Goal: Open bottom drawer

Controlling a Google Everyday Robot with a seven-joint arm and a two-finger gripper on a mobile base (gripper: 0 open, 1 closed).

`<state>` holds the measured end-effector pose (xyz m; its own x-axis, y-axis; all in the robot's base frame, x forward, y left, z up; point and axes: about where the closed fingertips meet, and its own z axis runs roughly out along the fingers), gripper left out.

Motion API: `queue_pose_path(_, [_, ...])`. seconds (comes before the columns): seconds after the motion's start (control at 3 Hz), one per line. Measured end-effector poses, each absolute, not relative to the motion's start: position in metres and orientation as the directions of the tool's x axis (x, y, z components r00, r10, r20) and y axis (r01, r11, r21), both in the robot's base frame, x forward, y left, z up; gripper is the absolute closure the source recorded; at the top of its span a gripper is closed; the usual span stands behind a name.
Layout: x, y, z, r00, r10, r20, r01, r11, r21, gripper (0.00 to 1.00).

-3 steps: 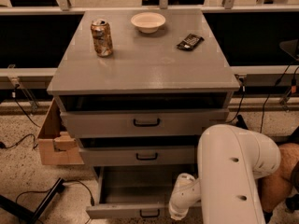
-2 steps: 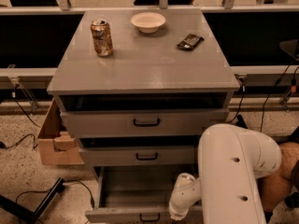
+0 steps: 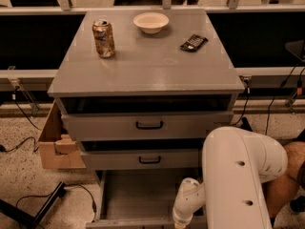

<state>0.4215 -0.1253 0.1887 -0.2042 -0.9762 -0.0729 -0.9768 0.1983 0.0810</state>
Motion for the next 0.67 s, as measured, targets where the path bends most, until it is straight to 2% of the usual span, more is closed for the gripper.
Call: queue_pose_path(0.67, [0.4031,-0.127,0.1959,-0.221,-0.974,-0.053,-0.972,0.216,0.098,1.0])
